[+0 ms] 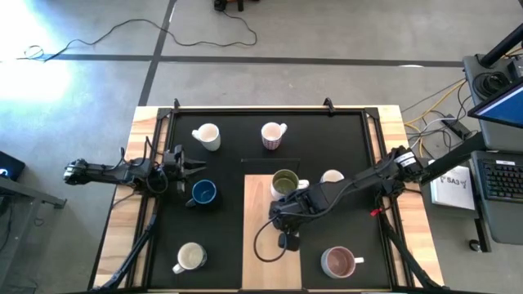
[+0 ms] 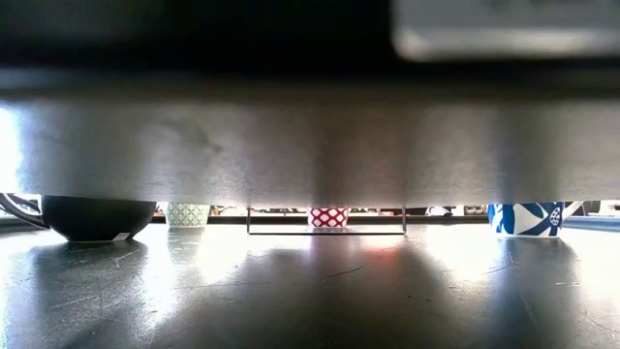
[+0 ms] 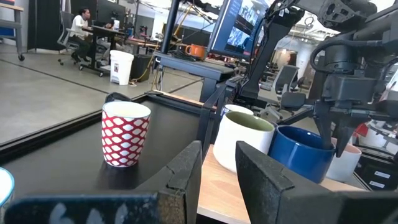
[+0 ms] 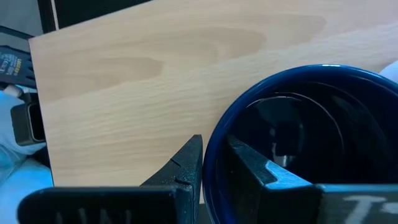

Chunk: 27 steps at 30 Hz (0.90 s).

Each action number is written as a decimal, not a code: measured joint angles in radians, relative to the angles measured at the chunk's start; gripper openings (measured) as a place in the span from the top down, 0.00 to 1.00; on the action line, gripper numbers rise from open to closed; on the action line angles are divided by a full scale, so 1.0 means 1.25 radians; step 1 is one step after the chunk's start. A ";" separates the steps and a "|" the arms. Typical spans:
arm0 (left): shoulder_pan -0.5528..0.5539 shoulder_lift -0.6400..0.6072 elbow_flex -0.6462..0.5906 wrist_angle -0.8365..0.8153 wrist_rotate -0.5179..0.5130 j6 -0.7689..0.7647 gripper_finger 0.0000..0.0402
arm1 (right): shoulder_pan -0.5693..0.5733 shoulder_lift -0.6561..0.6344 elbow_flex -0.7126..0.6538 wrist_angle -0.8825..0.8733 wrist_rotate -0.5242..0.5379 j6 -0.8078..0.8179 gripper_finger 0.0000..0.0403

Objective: Place coffee mugs
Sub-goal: Put the blue mug on the shelf, then put the right blue patterned mug on the shelf

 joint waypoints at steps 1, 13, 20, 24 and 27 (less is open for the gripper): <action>0.000 0.000 0.000 0.000 0.000 0.000 0.80 | -0.001 0.000 0.000 0.003 -0.001 -0.002 0.87; 0.000 0.000 0.000 0.000 0.000 0.000 0.80 | -0.003 -0.003 0.000 0.011 -0.009 0.005 0.87; 0.000 0.000 0.000 0.000 0.000 0.000 0.80 | -0.003 -0.022 0.002 0.012 -0.010 0.008 0.86; 0.000 0.000 0.000 0.000 0.000 0.000 0.80 | -0.003 -0.032 0.031 -0.034 -0.010 0.011 0.83; 0.000 0.000 0.000 0.000 0.000 0.000 0.80 | -0.003 -0.036 0.067 -0.100 0.005 0.012 0.82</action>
